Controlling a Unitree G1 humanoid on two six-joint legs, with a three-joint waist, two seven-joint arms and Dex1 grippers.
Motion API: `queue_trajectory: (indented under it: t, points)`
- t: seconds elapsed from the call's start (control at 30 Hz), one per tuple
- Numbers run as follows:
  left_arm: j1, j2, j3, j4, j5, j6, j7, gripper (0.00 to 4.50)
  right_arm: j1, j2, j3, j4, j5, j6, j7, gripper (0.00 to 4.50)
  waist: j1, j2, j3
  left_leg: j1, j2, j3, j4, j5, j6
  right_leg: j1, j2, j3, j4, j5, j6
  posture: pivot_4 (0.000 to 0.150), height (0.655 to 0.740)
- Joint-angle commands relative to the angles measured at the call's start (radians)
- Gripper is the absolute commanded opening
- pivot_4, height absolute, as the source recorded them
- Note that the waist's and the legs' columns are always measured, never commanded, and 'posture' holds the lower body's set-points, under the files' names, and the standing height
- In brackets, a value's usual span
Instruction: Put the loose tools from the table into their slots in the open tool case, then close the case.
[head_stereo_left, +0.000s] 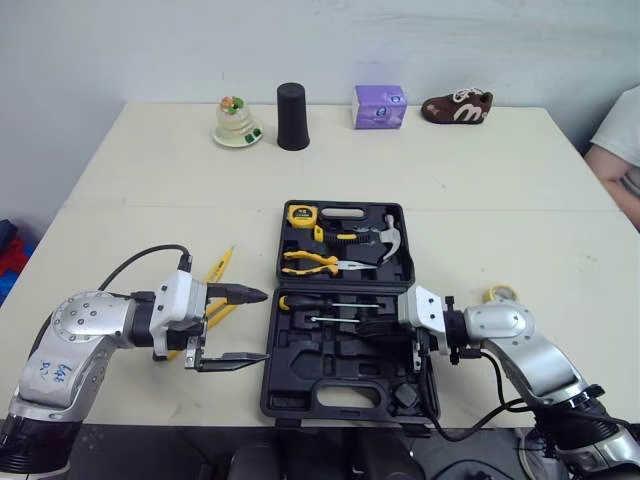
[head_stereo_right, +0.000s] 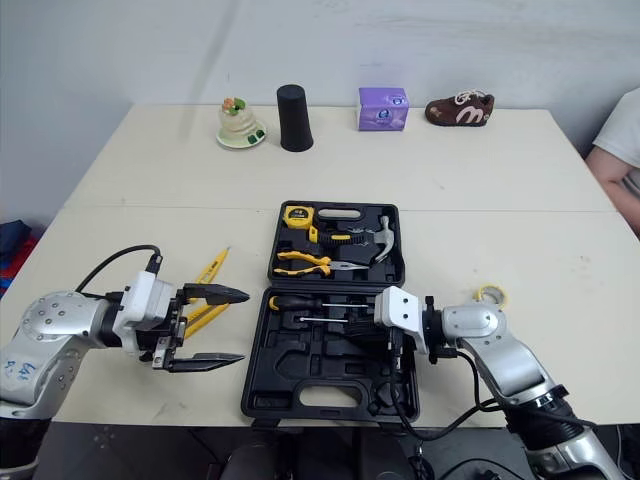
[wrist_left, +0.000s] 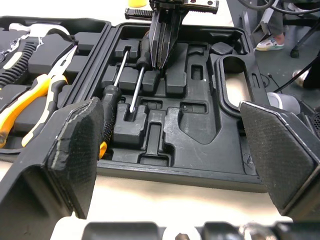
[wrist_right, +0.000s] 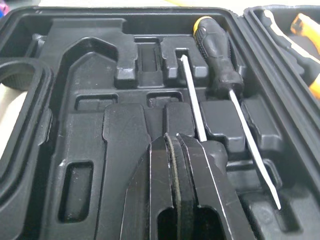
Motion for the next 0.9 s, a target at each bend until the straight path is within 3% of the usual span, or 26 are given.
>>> queue_trajectory:
  t: [0.03,0.23,0.6,0.9]
  points:
    - [0.005,0.016,0.019,-0.040,-0.007,0.003,0.008,4.50,0.027,0.010,-0.024,-0.060,0.074,0.035,0.025,0.06,0.004,0.000,0.000,0.000,0.000,0.000,-0.001,0.000,0.000,0.000,0.000,0.000,0.000,0.000,0.000,0.150,0.7400]
    - [0.005,0.017,0.017,-0.039,-0.007,0.005,0.010,4.50,-0.016,0.042,-0.102,-0.104,0.150,0.068,-0.019,0.06,0.005,0.001,0.000,-0.006,0.000,0.001,-0.004,0.001,-0.002,-0.008,0.002,0.001,-0.001,-0.001,-0.002,0.150,0.7400]
    - [-0.017,0.010,-0.001,-0.026,0.002,0.002,0.010,4.50,0.009,0.019,-0.016,0.069,-0.022,-0.033,0.007,0.06,0.006,0.000,0.000,-0.005,0.000,0.002,-0.003,0.001,-0.002,-0.007,0.003,0.001,-0.001,-0.001,-0.002,0.150,0.7400]
    - [-0.011,0.015,0.001,-0.031,0.002,0.004,0.014,4.50,0.011,0.018,0.036,0.090,-0.058,0.119,-0.045,0.06,-0.006,-0.004,-0.003,0.001,0.001,0.000,-0.004,0.001,0.000,-0.002,0.002,0.001,0.000,0.000,-0.003,0.150,0.7400]
